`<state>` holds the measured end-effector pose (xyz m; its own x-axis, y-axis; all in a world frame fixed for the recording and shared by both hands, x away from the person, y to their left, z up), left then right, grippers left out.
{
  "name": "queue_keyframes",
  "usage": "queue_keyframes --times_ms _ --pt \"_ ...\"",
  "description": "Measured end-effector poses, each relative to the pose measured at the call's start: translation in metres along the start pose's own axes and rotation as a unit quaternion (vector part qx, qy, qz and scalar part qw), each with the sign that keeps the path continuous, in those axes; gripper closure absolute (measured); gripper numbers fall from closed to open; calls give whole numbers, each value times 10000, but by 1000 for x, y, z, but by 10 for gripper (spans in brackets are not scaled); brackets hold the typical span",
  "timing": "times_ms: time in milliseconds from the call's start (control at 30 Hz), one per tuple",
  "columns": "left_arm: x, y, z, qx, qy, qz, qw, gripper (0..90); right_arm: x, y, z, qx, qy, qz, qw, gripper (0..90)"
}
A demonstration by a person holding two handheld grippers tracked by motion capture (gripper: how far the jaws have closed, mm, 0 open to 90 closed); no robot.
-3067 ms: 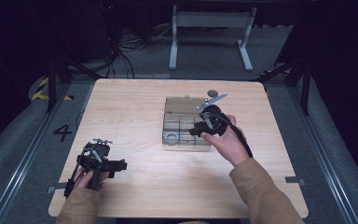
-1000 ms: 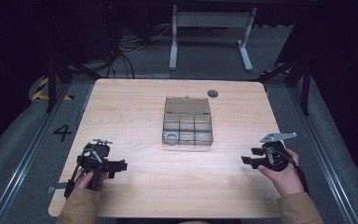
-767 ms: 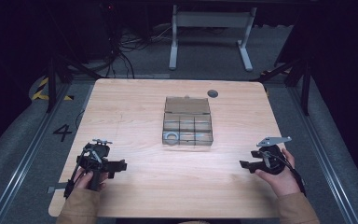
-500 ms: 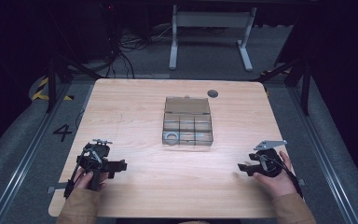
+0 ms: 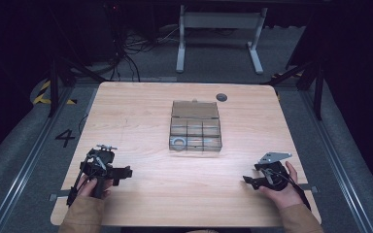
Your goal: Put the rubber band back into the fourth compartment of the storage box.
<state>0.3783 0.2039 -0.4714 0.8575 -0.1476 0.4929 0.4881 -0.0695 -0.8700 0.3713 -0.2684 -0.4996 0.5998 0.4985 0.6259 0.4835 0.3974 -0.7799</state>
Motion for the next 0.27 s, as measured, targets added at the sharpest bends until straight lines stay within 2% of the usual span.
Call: queue_keyframes --times_ms 267 --pt "0 0 0 -7 -8 -9 10000 0 -1 1 6 -19 -86 -42 10000 307"
Point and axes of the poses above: each handheld gripper's, and its own axes: y roughly forward along the jaws, x roughly out of its top, z roughly to its left, the point moved 6 cm from there along y, roughly forward along the jaws
